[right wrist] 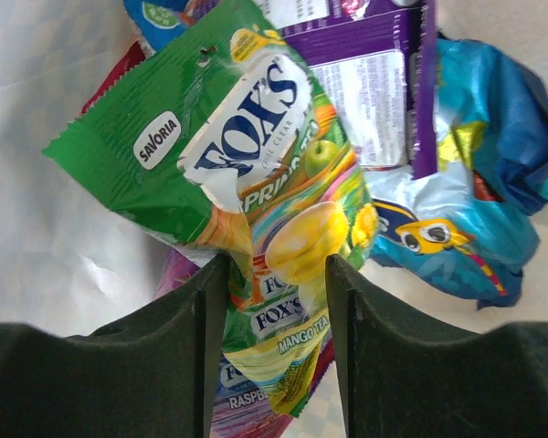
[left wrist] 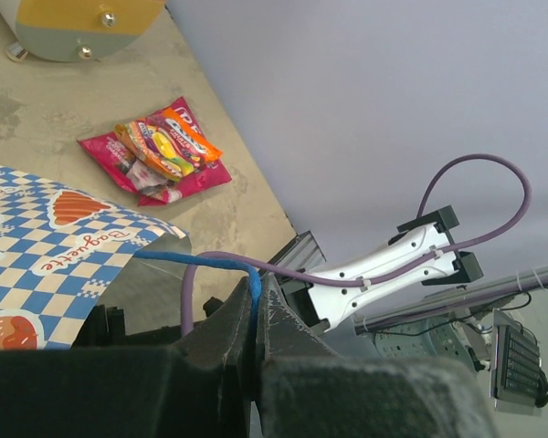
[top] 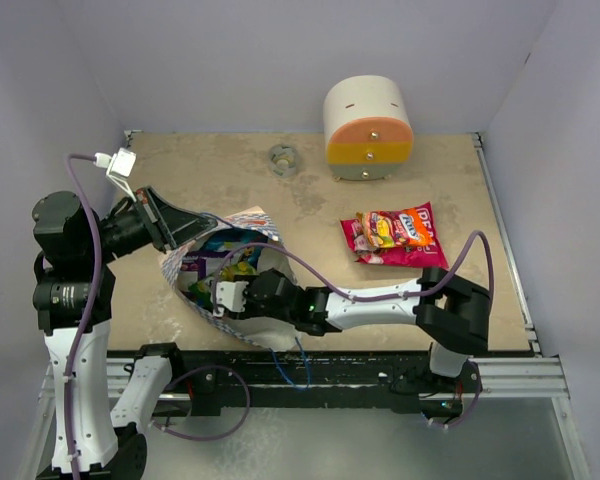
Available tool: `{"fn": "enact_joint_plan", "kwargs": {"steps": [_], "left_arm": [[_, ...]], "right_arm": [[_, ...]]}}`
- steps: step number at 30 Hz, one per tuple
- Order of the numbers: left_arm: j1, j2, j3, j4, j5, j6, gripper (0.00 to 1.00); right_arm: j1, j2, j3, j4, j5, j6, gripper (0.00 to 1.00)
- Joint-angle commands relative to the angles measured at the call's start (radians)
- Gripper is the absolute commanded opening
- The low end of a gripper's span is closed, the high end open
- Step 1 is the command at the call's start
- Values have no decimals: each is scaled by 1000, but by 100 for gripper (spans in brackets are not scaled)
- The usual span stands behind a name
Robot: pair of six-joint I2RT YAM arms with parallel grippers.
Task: Take the snacks out of the paper bag
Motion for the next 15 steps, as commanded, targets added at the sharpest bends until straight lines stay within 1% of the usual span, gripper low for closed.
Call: {"fn": "enact_joint_plan", "kwargs": {"steps": [1, 3, 6, 9, 10, 11, 13, 15], "left_arm": [[-7, -15, 40, 51, 30, -16, 0], [-7, -16, 39, 48, 26, -13, 0], [-7, -16, 37, 48, 23, -15, 0], [-7, -12, 38, 49, 23, -17, 0], [-7, -12, 37, 50, 22, -19, 0], [-7, -12, 38, 52, 22, -20, 0], [-7, -12, 39, 51, 21, -21, 0], [-7, -13, 40, 46, 19, -20, 0]], "right_arm": [[-8, 28, 7, 65, -60, -49, 51], [-7, 27, -24, 97, -158, -120, 56], [-7, 23, -50, 150, -237, -146, 64], [-7, 29, -40, 173, -284, -169, 65], [-7, 37, -27, 160, -300, -174, 63], [-7, 51, -16, 137, -313, -167, 58], [-8, 77, 58, 93, -300, -138, 45], [-9, 76, 62, 103, -258, -138, 30]]}}
